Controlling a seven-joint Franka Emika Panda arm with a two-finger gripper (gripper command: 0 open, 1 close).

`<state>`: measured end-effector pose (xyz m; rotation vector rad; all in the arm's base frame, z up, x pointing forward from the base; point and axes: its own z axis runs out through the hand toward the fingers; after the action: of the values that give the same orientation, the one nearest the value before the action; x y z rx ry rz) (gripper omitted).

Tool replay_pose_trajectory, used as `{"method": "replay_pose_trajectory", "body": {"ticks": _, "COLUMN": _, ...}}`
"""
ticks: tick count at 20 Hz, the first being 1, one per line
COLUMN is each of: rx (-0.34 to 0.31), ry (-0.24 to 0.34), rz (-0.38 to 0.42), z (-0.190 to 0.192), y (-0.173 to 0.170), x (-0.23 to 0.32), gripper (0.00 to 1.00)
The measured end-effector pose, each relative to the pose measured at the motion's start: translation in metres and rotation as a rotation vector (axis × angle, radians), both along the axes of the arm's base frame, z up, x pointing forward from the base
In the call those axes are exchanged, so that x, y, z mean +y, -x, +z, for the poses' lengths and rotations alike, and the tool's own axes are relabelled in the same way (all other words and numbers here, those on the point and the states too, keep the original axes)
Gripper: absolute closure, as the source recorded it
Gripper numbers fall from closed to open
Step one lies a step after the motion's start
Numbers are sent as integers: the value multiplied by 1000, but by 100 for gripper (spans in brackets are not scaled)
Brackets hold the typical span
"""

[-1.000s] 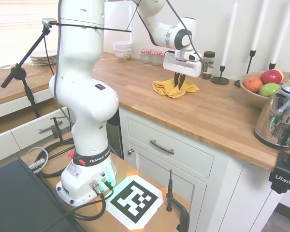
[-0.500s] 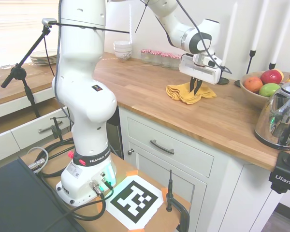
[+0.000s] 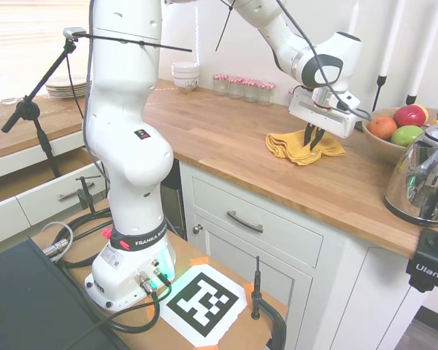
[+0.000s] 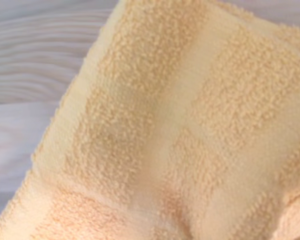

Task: Wipe the counter

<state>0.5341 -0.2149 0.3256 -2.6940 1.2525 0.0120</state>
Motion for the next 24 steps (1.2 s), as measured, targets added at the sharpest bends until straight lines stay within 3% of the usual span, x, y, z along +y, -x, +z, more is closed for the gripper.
{"method": "replay_pose_trajectory", "body": {"ticks": 5, "rx": 1, "ry": 8, "rz": 9, "z": 0, "y": 0, "x": 0, "gripper": 100}}
{"method": "replay_pose_trajectory", "body": {"ticks": 10, "rx": 14, "ry": 67, "rz": 54, "z": 2, "y": -8, "x": 19, "gripper": 100}}
{"method": "replay_pose_trajectory", "body": {"ticks": 24, "rx": 27, "ry": 140, "rz": 129, "z": 4, "y": -25, "x": 185, "gripper": 100}}
